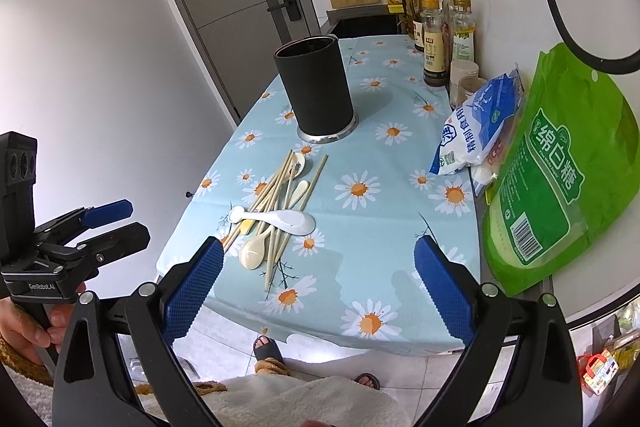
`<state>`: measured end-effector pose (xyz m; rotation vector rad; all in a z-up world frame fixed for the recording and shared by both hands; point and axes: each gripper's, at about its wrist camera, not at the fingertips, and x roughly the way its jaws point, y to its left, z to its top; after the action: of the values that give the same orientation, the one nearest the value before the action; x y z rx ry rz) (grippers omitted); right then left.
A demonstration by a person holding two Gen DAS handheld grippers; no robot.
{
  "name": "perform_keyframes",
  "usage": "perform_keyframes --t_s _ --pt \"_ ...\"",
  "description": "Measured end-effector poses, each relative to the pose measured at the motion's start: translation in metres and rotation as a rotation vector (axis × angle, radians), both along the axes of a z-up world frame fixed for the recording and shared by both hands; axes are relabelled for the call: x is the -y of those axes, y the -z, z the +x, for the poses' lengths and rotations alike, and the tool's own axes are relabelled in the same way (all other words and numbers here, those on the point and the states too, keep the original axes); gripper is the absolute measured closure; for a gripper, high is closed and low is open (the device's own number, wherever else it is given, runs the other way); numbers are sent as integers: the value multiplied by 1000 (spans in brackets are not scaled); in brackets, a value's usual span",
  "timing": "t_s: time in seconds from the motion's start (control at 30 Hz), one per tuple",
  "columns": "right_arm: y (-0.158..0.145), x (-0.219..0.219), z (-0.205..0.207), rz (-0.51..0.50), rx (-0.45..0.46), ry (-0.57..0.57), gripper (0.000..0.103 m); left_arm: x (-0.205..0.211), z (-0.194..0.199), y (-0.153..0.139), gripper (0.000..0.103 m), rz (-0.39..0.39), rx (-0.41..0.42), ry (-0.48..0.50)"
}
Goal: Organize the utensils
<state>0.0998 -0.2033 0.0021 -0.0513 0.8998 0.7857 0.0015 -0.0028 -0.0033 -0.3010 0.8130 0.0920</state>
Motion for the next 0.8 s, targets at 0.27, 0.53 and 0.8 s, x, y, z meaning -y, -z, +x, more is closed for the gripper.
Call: perform_keyframes --t_s 0.27,0.53,0.8 --pt "0 -1 0 -1 -3 -3 8 1 0 2 9 -1 -7 4" --pt "1 -1 1 -2 -6 -10 8 3 2 2 9 -3 -15 8" --pt "2 -2 1 -5 -8 -16 8 3 3 3 9 -1 -13 7"
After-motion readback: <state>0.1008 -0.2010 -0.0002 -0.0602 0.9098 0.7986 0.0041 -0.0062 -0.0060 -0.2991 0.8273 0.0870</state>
